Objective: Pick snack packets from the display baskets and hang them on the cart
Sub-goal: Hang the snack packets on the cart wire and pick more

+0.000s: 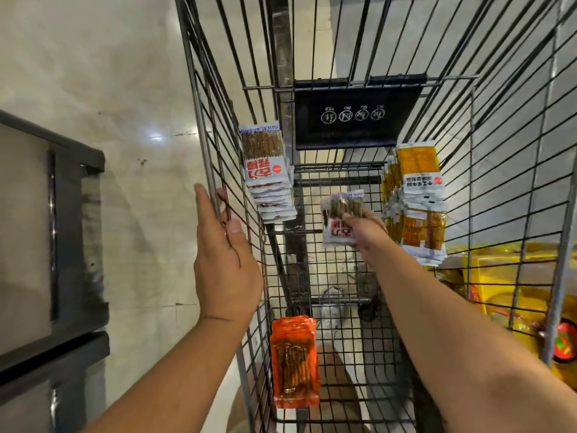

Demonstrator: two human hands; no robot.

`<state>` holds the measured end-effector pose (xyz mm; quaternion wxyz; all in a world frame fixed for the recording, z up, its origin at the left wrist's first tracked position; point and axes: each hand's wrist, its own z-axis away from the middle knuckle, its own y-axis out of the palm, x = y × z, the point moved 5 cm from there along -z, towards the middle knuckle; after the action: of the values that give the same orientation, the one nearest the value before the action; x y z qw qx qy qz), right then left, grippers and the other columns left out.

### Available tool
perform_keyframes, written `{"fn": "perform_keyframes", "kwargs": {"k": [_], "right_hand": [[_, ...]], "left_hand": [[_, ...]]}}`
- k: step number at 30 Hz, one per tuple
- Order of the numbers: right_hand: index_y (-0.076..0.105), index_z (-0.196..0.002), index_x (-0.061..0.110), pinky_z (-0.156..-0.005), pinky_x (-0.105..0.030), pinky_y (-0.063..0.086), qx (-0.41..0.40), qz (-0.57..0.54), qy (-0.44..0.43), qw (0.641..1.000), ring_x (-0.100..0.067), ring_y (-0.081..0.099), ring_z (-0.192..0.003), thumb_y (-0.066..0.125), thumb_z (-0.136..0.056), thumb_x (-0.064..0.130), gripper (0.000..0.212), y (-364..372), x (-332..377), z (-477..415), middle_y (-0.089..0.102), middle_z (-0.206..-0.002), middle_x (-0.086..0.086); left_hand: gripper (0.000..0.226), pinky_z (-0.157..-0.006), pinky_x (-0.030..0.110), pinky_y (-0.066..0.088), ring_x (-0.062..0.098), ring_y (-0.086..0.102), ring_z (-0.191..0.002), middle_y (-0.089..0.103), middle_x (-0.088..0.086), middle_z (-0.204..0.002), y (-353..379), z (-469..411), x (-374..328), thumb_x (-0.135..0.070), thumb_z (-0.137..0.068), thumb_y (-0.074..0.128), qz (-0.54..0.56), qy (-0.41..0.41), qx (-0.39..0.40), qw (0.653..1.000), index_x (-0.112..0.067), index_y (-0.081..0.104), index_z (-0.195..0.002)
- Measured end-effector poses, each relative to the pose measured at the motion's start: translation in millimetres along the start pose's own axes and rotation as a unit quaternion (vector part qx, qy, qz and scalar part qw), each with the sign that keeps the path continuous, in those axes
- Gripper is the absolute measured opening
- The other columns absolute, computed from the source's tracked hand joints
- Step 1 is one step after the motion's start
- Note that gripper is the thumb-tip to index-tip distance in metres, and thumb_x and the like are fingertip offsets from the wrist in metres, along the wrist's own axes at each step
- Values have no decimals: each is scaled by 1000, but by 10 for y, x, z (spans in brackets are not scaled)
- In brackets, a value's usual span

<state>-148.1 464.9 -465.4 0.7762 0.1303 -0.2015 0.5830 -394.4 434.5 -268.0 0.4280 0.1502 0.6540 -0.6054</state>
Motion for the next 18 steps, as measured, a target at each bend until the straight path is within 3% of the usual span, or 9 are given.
{"fn": "perform_keyframes", "kwargs": {"k": [2, 6, 8, 10, 12, 14, 16, 18], "right_hand": [[60, -112, 16, -93, -43, 58, 15, -14, -10, 1000, -24, 72, -98, 58, -99, 11, 14, 189, 167, -101, 72, -109, -10], [55, -101, 24, -99, -45, 54, 12, 12, -23, 1000, -23, 69, -102, 53, -102, 11, 13, 541, 318, -412, 70, -106, -6], [51, -103, 30, -103, -47, 51, 6, 26, -26, 999, -24, 66, -106, 59, -98, 11, 21, 691, 296, -546, 68, -105, -2], [50, -102, 33, -105, -37, 46, -3, 33, -24, 999, -18, 62, -99, 62, -96, 10, 27, 810, 252, -640, 62, -98, 5], [51, -117, 31, -96, -29, 44, -14, 38, -29, 999, -15, 58, -93, 60, -96, 5, 35, 865, 224, -696, 60, -105, 3], [43, -136, 29, -83, -26, 51, -41, 72, -42, 996, -17, 59, -92, 63, -94, 5, 53, 844, 222, -743, 61, -118, -5], [37, -134, 35, -66, -22, 47, -71, 114, -37, 990, -11, 58, -85, 68, -92, 10, 58, 770, 204, -733, 63, -117, -2], [44, -124, 36, -72, -25, 51, -58, 98, -47, 992, -12, 60, -92, 68, -91, 9, 49, 749, 165, -753, 64, -118, 2]], "left_hand": [[54, -92, -4, 28, 15, 49, -133, 37, -8, -159, 18, 0, 46, -24, -109, 32, -13, -4, -1, 1000, -40, 6, -153], [56, -98, -8, 22, -1, 36, -137, 39, -3, -160, 23, -2, 87, -27, -107, 31, -37, 12, -9, 999, -28, 14, -160], [57, -102, -4, 25, 5, 39, -141, 40, -5, -159, 28, 9, 110, -29, -106, 31, -42, 16, -10, 999, -29, 14, -161], [58, -104, -1, 27, 10, 40, -143, 40, -6, -159, 20, 12, 128, -31, -106, 31, -46, 16, -9, 999, -30, 13, -161], [60, -106, 0, 26, 10, 38, -145, 40, -3, -160, 21, 6, 140, -29, -105, 32, -53, 19, -9, 998, -26, 13, -162], [60, -112, 11, 32, 12, 38, -146, 40, -2, -159, 18, 7, 126, -29, -105, 33, -54, 24, -11, 998, -25, 13, -161], [60, -114, 26, 38, 11, 39, -145, 41, -3, -159, 21, 13, 110, -29, -105, 34, -52, 30, -13, 998, -30, 12, -161], [60, -115, 33, 40, 10, 38, -146, 40, -5, -159, 24, 12, 104, -30, -105, 34, -53, 36, -16, 998, -33, 11, -161]]}}
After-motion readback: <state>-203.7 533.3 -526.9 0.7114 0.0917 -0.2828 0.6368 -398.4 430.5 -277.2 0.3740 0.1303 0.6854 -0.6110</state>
